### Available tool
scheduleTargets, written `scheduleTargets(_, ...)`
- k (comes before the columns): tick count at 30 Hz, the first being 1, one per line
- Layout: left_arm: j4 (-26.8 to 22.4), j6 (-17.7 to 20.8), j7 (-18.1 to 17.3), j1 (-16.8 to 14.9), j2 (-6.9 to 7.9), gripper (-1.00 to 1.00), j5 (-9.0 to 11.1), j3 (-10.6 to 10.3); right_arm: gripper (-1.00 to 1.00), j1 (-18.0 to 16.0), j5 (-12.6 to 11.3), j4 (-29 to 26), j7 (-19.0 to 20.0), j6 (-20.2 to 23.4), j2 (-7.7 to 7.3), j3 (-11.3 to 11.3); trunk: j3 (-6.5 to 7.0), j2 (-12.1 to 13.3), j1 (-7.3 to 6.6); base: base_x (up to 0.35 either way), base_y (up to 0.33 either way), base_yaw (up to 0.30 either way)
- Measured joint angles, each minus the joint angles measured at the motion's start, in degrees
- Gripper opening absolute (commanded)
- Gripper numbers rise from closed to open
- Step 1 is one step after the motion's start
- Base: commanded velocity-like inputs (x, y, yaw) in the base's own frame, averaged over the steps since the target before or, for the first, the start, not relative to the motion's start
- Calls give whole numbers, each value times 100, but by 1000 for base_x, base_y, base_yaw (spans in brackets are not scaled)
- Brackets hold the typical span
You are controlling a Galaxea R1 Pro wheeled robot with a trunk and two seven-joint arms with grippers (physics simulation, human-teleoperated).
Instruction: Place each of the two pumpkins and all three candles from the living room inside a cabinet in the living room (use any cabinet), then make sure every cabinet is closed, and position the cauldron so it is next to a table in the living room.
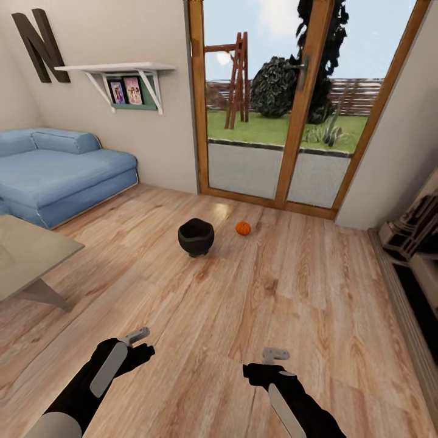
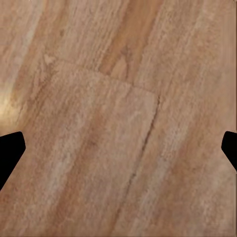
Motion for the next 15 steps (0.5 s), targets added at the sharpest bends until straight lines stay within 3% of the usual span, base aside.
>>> scheduleTargets(15, 0, 11, 17, 0, -12, 100, 6, 0, 100, 0, 20, -110, -25, 75, -12, 4, 269, 602, -330, 0, 0, 0)
